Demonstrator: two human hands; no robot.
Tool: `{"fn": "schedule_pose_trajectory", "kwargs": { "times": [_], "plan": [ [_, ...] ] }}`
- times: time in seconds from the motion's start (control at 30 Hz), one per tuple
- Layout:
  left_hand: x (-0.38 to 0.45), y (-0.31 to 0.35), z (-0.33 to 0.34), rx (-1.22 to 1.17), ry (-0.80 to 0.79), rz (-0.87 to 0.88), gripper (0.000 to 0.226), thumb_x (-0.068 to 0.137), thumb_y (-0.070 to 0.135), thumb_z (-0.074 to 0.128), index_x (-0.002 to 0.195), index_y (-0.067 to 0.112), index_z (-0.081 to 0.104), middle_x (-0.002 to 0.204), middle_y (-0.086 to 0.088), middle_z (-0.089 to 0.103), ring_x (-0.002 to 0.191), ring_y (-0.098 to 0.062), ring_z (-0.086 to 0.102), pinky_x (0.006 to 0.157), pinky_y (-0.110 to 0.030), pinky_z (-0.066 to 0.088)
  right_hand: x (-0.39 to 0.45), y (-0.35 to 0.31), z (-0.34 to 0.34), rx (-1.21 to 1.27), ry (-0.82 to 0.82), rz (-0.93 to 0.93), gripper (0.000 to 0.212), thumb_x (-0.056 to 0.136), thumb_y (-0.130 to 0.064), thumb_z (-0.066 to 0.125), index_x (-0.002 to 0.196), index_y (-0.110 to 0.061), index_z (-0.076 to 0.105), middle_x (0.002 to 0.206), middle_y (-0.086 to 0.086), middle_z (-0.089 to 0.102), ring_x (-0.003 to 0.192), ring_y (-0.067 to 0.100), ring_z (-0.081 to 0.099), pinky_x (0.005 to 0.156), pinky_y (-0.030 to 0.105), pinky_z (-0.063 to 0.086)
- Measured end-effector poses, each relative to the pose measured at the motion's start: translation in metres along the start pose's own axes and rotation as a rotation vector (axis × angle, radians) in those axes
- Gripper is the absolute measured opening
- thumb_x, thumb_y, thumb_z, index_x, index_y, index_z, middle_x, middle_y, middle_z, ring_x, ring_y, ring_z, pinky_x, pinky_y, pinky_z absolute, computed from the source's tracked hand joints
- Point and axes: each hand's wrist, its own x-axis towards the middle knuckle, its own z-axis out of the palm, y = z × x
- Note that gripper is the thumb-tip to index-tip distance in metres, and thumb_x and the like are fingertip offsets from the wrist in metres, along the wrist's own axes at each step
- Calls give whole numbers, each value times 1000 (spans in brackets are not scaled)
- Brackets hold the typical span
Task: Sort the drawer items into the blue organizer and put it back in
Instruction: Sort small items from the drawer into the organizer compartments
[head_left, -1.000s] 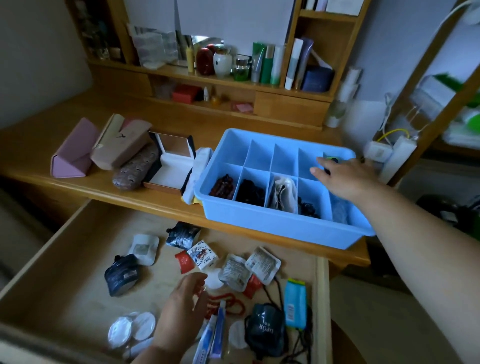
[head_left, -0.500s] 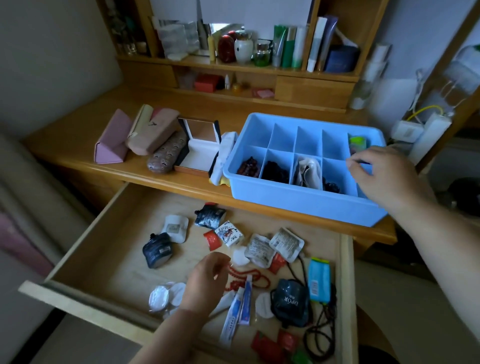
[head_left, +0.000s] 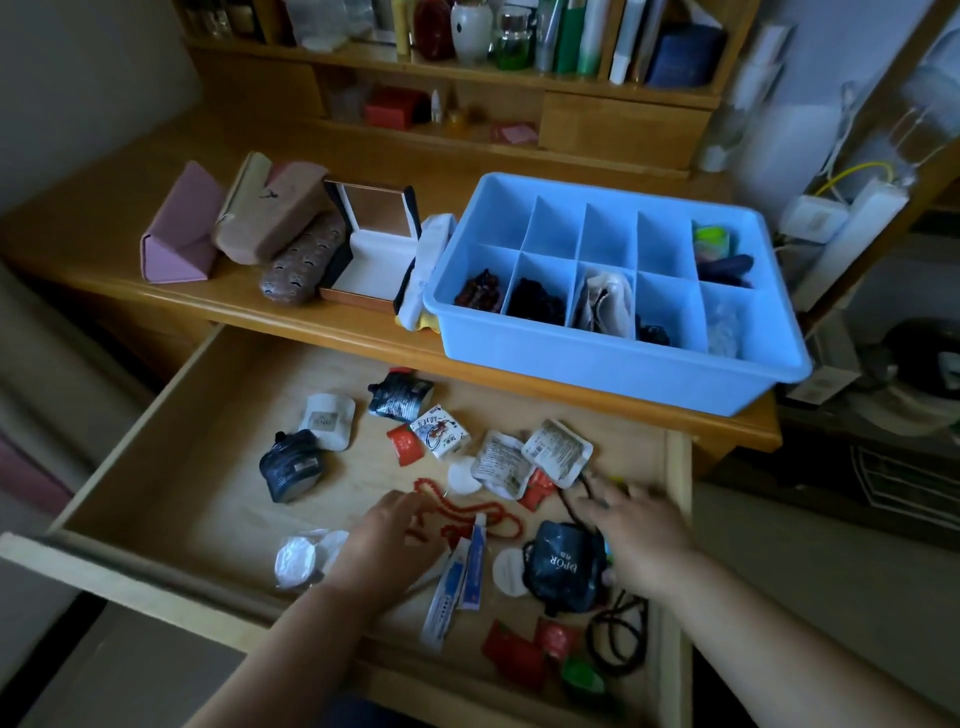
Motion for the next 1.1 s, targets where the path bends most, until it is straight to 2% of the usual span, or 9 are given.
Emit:
{"fn": "schedule_pose_trajectory", "kwargs": {
  "times": [0.07,0.17,0.27,0.4,0.63,0.7,0.8,0.93,1.1],
  "plan": [
    [-3,3,5,37,-109,106,59,72,41,75,125,33,52,122,11,48,109,-8,49,86,-16,44,3,3,3,-6,1,-29,75,75,-34,75,137,-28,33,148,1,25,126,29,36,91,38,45],
    [-4,11,16,332,-215,245,79,69,49,73,138,37,35,139,11,33,123,-13,37,103,-31,39,9,8,0,21,64,-98,53,79,-28,71,125,-22,47,133,0,36,118,26,41,85,36,45],
    [2,14,18,386,-129,133,58,81,41,64,133,29,42,134,4,40,118,-15,44,97,-31,42,15,16,-5,146,152,-114,31,82,-27,66,111,-20,58,124,-2,44,111,21,46,87,32,45],
    [8,8,7,246,-51,-114,41,89,20,56,129,21,47,126,-2,48,112,-19,52,94,-32,45,16,34,-12,293,261,-43,21,84,-12,61,104,-17,62,122,0,51,105,20,54,86,31,46],
    [7,-5,-19,78,130,-274,43,87,7,55,127,20,51,129,-3,47,115,-21,51,90,-33,50,-1,5,8,52,101,-158,38,82,1,49,114,-16,60,125,5,48,107,27,49,84,31,44],
    [5,-13,-27,60,170,-298,40,87,5,55,124,19,54,130,-4,47,115,-21,51,87,-30,48,-7,-9,17,25,61,-258,40,82,-1,50,118,-15,60,120,5,52,107,26,49,88,36,45],
    [1,-28,-39,-6,184,-332,34,88,1,51,116,17,59,121,-4,54,99,-17,53,80,-28,47,-13,-16,19,106,54,-318,33,88,-12,48,116,-19,63,117,-1,55,109,21,50,88,30,42],
    [-1,-33,-59,-137,242,-304,22,90,1,52,100,17,63,102,-6,66,80,-13,55,64,-18,40,-18,-17,-14,315,322,-279,21,91,-24,49,102,-25,68,106,-11,63,94,10,59,76,26,46],
    [13,23,-90,-395,316,-112,17,91,9,56,87,24,63,83,-6,68,68,-14,63,62,-24,49,-19,-19,-86,787,715,-218,11,86,-30,61,90,-26,71,81,-17,69,72,-2,62,66,16,51]
  ]
}}
